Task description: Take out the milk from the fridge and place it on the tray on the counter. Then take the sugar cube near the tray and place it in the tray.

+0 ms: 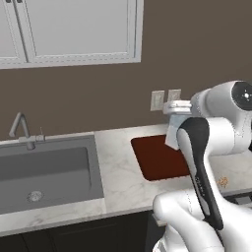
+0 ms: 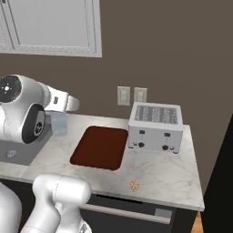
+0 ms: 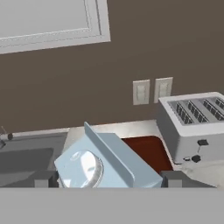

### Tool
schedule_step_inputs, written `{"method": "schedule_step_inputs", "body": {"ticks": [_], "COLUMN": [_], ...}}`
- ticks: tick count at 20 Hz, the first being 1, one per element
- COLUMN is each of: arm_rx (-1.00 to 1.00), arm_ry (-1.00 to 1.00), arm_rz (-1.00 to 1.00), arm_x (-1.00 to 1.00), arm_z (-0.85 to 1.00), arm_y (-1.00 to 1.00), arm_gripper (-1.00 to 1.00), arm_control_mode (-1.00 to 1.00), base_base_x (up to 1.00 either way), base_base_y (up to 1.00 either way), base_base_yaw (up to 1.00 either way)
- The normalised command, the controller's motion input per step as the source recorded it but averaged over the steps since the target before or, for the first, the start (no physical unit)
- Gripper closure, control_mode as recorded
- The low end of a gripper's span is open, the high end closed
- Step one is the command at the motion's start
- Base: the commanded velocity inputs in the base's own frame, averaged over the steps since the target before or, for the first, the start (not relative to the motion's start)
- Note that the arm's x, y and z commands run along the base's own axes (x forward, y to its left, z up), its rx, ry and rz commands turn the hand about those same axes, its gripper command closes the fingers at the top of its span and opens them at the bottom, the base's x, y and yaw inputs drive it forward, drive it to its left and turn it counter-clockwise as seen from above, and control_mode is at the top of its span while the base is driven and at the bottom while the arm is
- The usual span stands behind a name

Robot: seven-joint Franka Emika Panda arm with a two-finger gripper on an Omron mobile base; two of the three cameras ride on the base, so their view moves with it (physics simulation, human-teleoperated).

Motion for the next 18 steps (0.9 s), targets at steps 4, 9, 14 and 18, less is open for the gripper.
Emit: {"method": "schedule_step_inputs", "body": {"ticks": [4,9,14,18], "arm_rx": [-0.14,-0.05,0.0,-0.01], "arm_ry": [0.0,0.12,0.0,0.0], "arm_rz": [0.0,-0.01,0.03,0.0], "arm_x": [0.58,0.68,0.44,0.38], "arm_z": [-0.41,-0.25,-0.19,-0.25], "arm_y": [0.0,-0.02,-0.05,0.0], "arm_gripper": [1.0,1.0,1.0,1.0], "arm_control_mode": [-1.0,-1.0,-1.0,-1.0], "base_base_x": [0.0,0.0,0.0,0.0], "base_base_y": [0.0,0.0,0.0,0.0], "base_base_yaw": [0.0,0.0,0.0,0.0]}}
